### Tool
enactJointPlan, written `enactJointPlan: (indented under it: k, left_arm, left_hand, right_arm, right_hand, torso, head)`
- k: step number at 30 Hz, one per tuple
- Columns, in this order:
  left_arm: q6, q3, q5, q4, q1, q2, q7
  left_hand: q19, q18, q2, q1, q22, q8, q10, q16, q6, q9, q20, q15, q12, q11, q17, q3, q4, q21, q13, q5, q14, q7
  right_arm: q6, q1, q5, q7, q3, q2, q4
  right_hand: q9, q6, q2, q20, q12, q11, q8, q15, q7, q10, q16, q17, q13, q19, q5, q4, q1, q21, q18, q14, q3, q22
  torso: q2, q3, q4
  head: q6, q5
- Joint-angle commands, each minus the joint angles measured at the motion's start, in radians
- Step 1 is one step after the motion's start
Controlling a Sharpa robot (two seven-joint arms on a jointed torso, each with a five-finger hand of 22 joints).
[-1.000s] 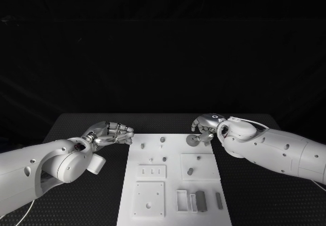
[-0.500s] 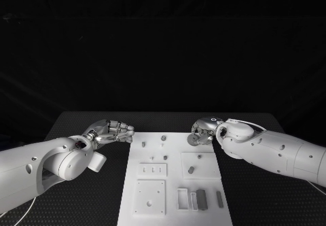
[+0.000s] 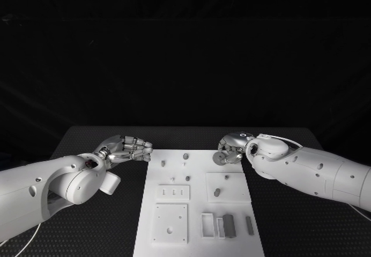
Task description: Assemble the parts on the task board
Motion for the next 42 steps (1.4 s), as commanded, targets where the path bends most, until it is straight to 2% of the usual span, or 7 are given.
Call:
enactJointPlan:
  k: [1,8,20,28,29,32,42]
  left_arm:
    - [0.012,0.001,-0.004,0.001,0.001,0.001,0.009]
    - [0.012,0.001,-0.004,0.001,0.001,0.002,0.009]
    - [0.011,0.001,-0.004,0.005,0.001,-0.001,0.010]
    - [0.011,0.001,-0.004,0.005,0.001,-0.001,0.010]
    - [0.011,0.001,-0.004,0.005,0.001,-0.002,0.010]
    - [0.011,0.001,-0.004,0.004,0.001,-0.002,0.010]
    - [0.008,0.001,-0.004,0.006,0.001,-0.006,0.011]
  left_hand:
    - [-0.002,-0.006,-0.007,-0.007,-0.002,-0.004,0.001,-0.005,-0.004,-0.001,0.003,0.005,-0.007,0.008,0.002,0.004,-0.002,-0.003,-0.001,-0.002,-0.003,0.018]
    - [-0.001,-0.006,-0.007,-0.006,-0.002,-0.004,0.001,-0.005,-0.004,-0.001,0.003,0.005,-0.007,0.008,0.002,0.005,-0.002,-0.004,-0.001,-0.002,-0.003,0.018]
    - [-0.001,-0.006,-0.007,-0.006,-0.002,-0.004,0.002,-0.006,-0.004,-0.001,0.003,0.005,-0.008,0.008,0.002,0.005,-0.002,-0.004,-0.001,-0.002,-0.002,0.018]
    - [-0.001,-0.006,-0.007,-0.006,-0.002,-0.004,0.002,-0.006,-0.004,-0.001,0.003,0.005,-0.008,0.007,0.003,0.005,-0.002,-0.004,-0.001,-0.002,-0.002,0.018]
    - [-0.001,-0.006,-0.007,-0.006,-0.002,-0.004,0.002,-0.006,-0.004,-0.001,0.003,0.005,-0.008,0.007,0.003,0.005,-0.002,-0.004,-0.001,-0.002,-0.002,0.018]
    - [-0.001,-0.006,-0.007,-0.007,-0.002,-0.004,0.002,-0.006,-0.004,-0.001,0.003,0.005,-0.008,0.007,0.003,0.005,-0.002,-0.004,-0.001,-0.002,-0.002,0.017]
    - [-0.001,-0.006,-0.007,-0.007,-0.002,-0.004,0.003,-0.007,-0.004,-0.001,0.003,0.005,-0.009,0.007,0.003,0.005,-0.002,-0.005,-0.001,-0.002,-0.002,0.017]
  right_arm:
    - [0.020,-0.007,-0.067,0.007,-0.005,0.003,-0.007]
    - [0.007,-0.012,-0.108,0.013,-0.008,0.008,-0.005]
    - [0.002,-0.031,-0.161,0.013,-0.021,0.018,-0.003]
    - [-0.040,-0.032,-0.162,0.013,-0.023,0.016,0.009]
    - [-0.051,-0.032,-0.167,0.010,-0.023,0.014,0.018]
    - [-0.073,-0.032,-0.180,0.001,-0.022,0.012,0.034]
    - [-0.175,-0.021,-0.259,-0.056,0.005,-0.004,0.158]
  right_hand:
    - [0.001,0.001,0.013,-0.004,0.003,-0.005,0.004,-0.003,0.019,-0.005,0.006,-0.002,0.001,-0.007,0.006,-0.018,0.008,0.007,0.027,-0.003,-0.003,0.020]
    - [0.005,0.020,0.040,0.000,0.005,-0.009,0.013,-0.007,0.014,-0.001,0.008,-0.005,0.000,-0.010,0.006,-0.054,0.021,0.010,0.027,-0.004,-0.009,0.020]
    - [0.007,0.034,0.034,0.002,0.007,-0.013,0.019,-0.010,0.009,0.005,0.009,-0.007,-0.002,-0.008,0.006,-0.053,0.004,0.012,0.027,-0.002,-0.015,0.019]
    - [0.009,0.041,0.038,0.002,0.007,-0.015,0.023,-0.012,0.007,0.007,0.009,-0.008,-0.002,-0.007,0.006,-0.051,0.003,0.013,0.027,-0.002,-0.013,0.019]
    - [0.017,0.075,0.067,0.003,0.009,-0.021,0.042,-0.014,0.001,0.012,0.010,-0.008,-0.003,-0.004,0.007,-0.041,0.001,0.014,0.027,0.000,-0.008,0.018]
    - [0.021,0.087,0.070,0.002,0.010,-0.027,0.049,-0.022,-0.006,0.018,0.012,-0.008,-0.004,-0.003,0.006,-0.044,-0.002,0.016,0.027,0.002,-0.011,0.019]
    - [0.024,0.098,0.066,-0.002,0.007,-0.037,0.052,-0.033,-0.016,0.031,0.016,-0.009,-0.009,0.004,0.006,-0.053,-0.011,0.020,0.027,0.004,-0.016,0.019]
  torso:
    - [0.000,0.0000,0.0008]
    - [0.000,-0.0003,-0.0001]
    - [0.000,-0.0012,0.0003]
    - [-0.001,-0.0025,0.0014]
    - [-0.001,-0.0022,0.0015]
    - [-0.001,-0.0014,0.0020]
    - [-0.001,-0.0025,-0.0001]
  head:
    - [-0.002,-0.001]
    - [-0.004,-0.001]
    - [-0.003,-0.007]
    - [-0.004,-0.007]
    - [-0.004,-0.005]
    - [-0.005,-0.003]
    - [-0.002,0.003]
